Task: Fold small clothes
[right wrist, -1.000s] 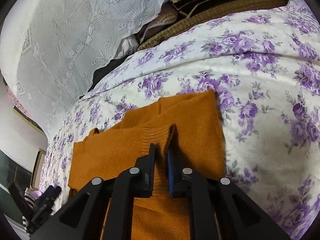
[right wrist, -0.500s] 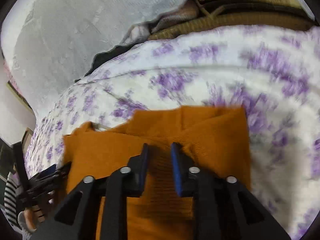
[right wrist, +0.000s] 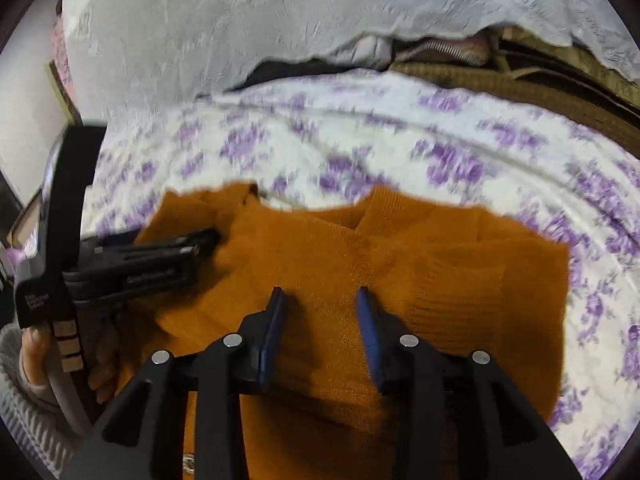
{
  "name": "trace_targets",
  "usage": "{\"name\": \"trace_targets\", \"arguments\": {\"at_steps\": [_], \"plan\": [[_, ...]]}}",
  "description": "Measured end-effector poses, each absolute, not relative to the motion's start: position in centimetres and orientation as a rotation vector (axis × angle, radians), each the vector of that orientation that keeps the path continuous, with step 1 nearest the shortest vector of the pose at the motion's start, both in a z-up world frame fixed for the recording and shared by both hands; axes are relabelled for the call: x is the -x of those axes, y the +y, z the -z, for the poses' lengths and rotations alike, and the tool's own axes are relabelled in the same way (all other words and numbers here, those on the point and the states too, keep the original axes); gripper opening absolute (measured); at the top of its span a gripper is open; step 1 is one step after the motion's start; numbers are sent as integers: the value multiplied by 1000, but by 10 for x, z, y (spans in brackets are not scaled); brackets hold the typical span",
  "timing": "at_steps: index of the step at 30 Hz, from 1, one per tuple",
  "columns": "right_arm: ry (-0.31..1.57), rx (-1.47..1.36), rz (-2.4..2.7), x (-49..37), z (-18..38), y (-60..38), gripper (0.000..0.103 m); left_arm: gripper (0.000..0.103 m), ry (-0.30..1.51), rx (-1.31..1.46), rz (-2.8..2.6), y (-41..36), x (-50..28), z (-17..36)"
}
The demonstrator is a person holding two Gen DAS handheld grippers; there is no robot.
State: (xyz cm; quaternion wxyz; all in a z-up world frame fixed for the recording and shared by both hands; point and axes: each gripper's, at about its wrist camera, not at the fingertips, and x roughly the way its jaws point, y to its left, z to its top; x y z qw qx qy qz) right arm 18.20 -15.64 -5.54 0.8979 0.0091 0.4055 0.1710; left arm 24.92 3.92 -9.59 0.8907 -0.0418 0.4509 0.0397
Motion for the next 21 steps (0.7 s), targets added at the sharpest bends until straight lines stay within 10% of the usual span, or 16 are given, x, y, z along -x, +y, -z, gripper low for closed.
{"name": "trace_targets", "arguments": {"at_steps": [21], "plan": [[861,-173,-351,-150,60,-188,41,99,918,73,10,38,-160,98]]}}
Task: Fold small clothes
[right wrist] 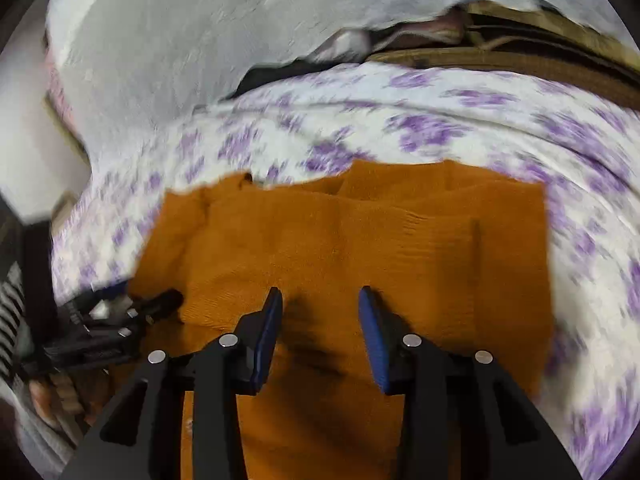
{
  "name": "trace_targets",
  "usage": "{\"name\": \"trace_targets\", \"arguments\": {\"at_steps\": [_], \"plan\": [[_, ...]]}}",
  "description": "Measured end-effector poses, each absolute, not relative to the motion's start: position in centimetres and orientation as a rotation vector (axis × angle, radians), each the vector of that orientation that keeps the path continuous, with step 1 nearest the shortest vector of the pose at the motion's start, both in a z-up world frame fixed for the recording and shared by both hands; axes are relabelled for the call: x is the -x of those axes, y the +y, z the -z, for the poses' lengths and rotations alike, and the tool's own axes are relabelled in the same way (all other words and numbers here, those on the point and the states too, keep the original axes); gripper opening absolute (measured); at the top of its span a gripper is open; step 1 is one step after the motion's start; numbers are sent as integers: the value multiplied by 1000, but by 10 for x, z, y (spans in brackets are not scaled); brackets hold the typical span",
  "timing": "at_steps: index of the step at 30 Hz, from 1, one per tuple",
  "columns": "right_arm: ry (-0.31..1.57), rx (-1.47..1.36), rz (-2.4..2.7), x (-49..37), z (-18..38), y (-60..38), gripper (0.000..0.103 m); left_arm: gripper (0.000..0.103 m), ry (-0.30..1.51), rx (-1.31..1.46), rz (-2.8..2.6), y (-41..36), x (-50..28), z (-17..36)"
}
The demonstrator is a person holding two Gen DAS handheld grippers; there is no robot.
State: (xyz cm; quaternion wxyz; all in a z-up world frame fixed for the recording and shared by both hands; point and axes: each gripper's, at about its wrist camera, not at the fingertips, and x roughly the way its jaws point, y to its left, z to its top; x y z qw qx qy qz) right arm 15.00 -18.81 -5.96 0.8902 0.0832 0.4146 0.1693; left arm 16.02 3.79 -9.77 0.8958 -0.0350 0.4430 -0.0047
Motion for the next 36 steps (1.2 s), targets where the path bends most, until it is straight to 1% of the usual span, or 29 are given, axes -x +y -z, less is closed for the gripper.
{"name": "trace_targets", "arguments": {"at_steps": [2,4,10,18,29,36], "plan": [[832,-215,-368,-127,53,-198,48,99,895,99,44,44,-140,93],[823,-211,-352,-105,51,-207,52,99,874,125,76,50,-119,90],[859,-272,-296,-57,63,-239,53,99,920,155,95,63,-76,102],[839,-345,-276,2,67,-270,53,98,925,143,135,66,-27,105],[886,-523,-327,30,82,-292,53,98,931,270,257,77,7,106],[925,-575,-432,40,90,-278,53,98,933,336,387,72,23,106]]}}
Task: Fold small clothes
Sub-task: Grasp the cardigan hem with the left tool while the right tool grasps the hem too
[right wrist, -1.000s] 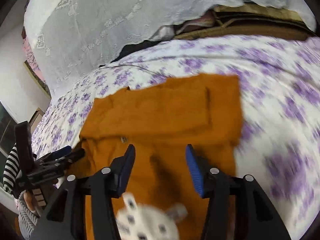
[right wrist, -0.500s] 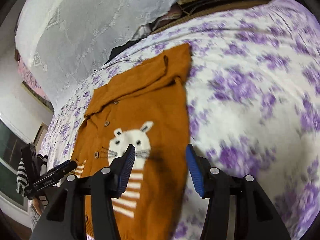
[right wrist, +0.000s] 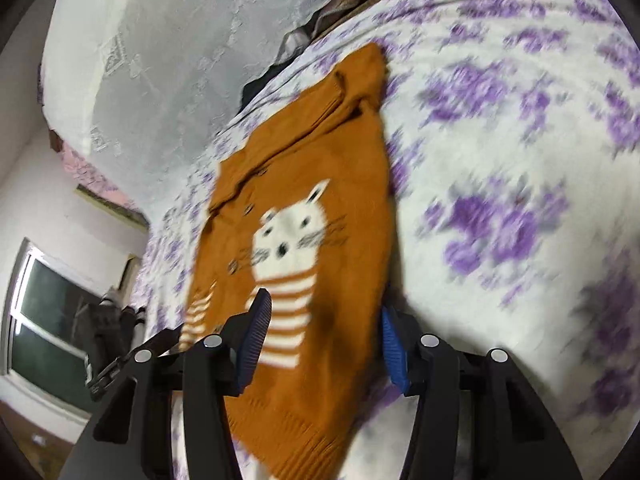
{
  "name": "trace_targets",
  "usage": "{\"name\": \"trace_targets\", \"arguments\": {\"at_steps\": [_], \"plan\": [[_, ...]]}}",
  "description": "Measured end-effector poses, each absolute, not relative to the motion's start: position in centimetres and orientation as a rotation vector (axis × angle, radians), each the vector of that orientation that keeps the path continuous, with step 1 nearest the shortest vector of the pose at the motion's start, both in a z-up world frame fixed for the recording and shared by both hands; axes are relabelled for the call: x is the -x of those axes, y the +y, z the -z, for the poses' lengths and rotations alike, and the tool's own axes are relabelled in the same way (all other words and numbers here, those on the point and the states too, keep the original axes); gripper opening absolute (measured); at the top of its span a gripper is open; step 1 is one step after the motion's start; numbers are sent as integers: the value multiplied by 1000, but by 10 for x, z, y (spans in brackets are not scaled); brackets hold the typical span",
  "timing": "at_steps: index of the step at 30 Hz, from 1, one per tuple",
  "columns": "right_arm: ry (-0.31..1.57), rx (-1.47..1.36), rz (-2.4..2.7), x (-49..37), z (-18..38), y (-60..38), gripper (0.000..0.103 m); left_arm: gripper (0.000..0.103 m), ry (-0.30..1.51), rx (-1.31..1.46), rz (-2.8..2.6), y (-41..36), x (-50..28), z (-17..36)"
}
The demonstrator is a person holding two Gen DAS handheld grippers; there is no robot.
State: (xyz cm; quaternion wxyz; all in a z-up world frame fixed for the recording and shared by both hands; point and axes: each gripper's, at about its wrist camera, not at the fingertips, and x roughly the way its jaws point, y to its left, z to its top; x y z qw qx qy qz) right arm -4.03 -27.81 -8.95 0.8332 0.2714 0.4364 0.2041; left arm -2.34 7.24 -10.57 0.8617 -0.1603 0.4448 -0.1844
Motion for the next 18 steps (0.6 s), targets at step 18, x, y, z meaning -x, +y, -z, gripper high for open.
{"name": "trace_targets", "arguments": {"at_steps": [18], "plan": [[972,-617,-517,73,101,-259,17,96,978,426,468,67,37,110]]}}
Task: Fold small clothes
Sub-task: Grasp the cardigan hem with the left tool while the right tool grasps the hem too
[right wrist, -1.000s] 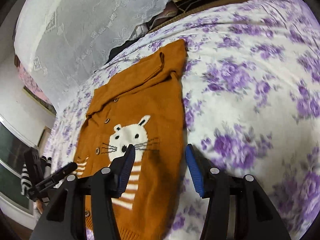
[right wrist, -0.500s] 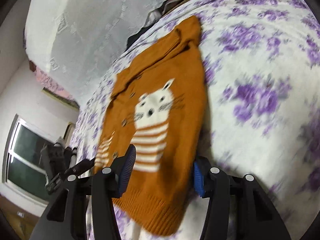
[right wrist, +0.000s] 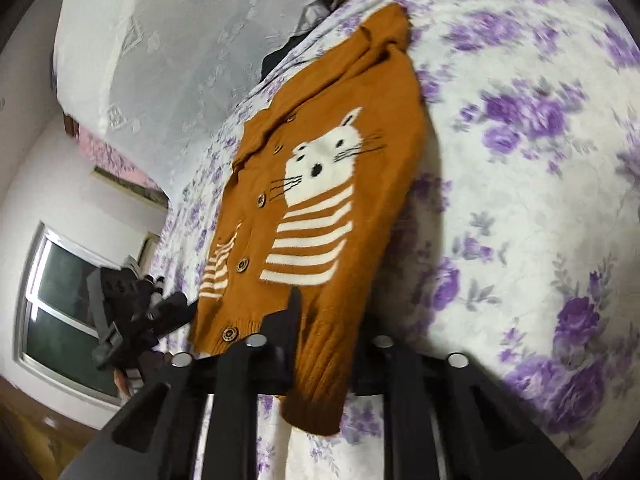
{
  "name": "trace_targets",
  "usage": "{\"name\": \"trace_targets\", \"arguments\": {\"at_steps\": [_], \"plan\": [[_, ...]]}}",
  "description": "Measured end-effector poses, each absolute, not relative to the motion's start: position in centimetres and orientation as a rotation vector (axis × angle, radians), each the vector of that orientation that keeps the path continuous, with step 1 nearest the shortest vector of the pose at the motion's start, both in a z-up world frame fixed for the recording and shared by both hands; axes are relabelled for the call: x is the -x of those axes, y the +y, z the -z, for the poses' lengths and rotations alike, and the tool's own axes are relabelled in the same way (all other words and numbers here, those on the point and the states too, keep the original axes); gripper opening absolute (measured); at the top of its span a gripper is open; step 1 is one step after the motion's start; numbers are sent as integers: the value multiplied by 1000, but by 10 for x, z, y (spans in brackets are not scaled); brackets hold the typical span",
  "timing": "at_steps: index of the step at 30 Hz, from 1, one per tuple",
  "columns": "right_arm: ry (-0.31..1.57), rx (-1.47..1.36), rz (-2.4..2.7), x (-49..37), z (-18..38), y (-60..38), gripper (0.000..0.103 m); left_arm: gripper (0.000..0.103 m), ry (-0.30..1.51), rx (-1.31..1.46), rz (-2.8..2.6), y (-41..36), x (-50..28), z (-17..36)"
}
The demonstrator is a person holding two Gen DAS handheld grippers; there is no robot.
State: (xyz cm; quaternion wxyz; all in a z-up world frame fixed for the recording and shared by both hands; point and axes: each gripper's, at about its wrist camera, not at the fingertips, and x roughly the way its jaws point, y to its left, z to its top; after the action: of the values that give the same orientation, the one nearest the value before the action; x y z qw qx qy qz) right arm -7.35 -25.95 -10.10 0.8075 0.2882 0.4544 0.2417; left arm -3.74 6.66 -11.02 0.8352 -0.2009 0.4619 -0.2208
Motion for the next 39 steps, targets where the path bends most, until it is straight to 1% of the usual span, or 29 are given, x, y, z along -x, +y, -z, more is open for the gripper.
{"name": "trace_targets", "arguments": {"at_steps": [6,10,11,12,13,15,17,20,22,24,25,27,28,30,31,32,33,39], "plan": [[972,-624,-517,72,104,-260,17,96,983,410,495,59,53,111],[972,-670,-509,65,108,-263,13,94,976,500,513,64,34,114],[972,-679,-507,64,109,-263,12,86,972,518,507,66,31,114],[971,-680,-505,64,109,-264,11,74,972,522,495,67,31,115],[968,-679,-502,65,109,-265,10,69,971,527,484,68,32,116],[961,-674,-497,66,109,-265,9,50,973,553,469,74,35,118],[953,-670,-495,68,108,-265,8,43,982,578,456,80,36,121],[951,-665,-495,69,106,-264,7,42,992,589,448,81,36,123],[954,-665,-496,68,107,-265,7,48,985,560,449,77,37,122],[958,-667,-499,68,108,-266,7,59,979,536,467,71,39,120],[962,-667,-498,67,108,-267,7,61,977,525,472,70,40,119],[964,-665,-495,67,108,-265,7,60,976,504,471,66,41,118],[964,-663,-494,67,108,-265,7,58,973,505,473,66,41,118],[959,-659,-493,67,107,-265,7,31,980,530,473,70,40,120],[958,-657,-492,67,106,-265,7,28,989,555,470,73,38,122],[953,-649,-491,67,105,-264,6,22,993,588,477,77,37,125],[946,-641,-490,68,103,-263,6,18,992,607,483,80,36,126],[891,-611,-501,76,90,-263,5,13,954,582,478,79,43,118]]}}
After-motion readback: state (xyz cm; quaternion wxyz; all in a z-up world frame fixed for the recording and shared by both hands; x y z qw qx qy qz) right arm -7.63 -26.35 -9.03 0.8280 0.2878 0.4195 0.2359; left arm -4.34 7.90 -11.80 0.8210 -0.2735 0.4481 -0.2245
